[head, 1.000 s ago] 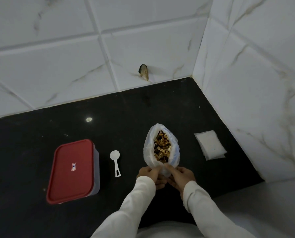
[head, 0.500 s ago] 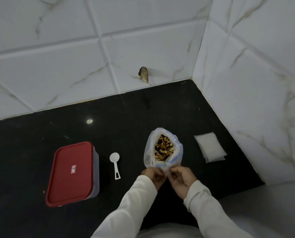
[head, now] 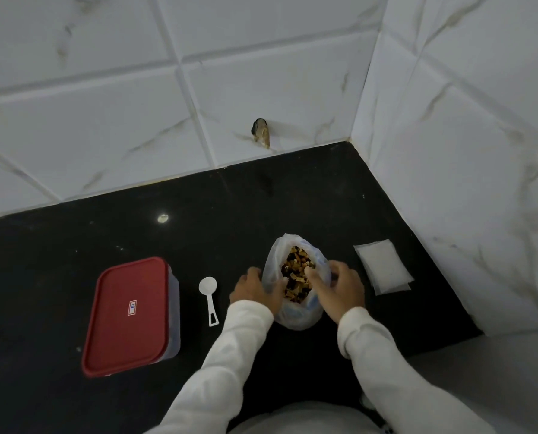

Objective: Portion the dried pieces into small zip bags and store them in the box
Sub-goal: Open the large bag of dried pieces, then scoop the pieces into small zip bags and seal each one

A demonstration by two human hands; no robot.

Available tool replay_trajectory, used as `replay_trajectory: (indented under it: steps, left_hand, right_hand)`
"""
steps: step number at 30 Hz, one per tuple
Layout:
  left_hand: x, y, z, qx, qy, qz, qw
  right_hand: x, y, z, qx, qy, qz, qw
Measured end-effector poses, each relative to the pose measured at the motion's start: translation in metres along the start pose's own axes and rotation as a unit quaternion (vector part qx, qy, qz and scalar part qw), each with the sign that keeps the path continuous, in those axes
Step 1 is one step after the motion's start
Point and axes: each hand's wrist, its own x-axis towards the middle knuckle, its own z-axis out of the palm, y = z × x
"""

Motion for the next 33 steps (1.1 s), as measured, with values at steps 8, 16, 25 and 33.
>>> replay_trajectory:
  steps: [8, 16, 25, 33]
  left_hand:
    - [0.015, -0.005, 0.001, -0.242, 0.038, -0.075, 0.967]
    - [0.020, -0.012, 0.013, -0.593, -0.108, -0.206, 0.771]
    - [-0.002, -0.007, 0.006, -0.413, 0.041, -0.109, 0.903]
    - [-0.064, 0.084, 0.024, -0.315, 0.069, 0.169, 0.931]
  right_hand:
    - [0.040, 0.003, -0.015, 0.009, -0.010, -0.007, 1.000]
    - [0.046, 0.021, -0.010, 0.126, -0.028, 0.052, 0.990]
    - [0.032, 0.031, -0.022, 0.062, 0.018, -0.022, 0.998]
    - [0.026, 0.065, -0.093, 0.024, 0.171, -0.115, 0.978]
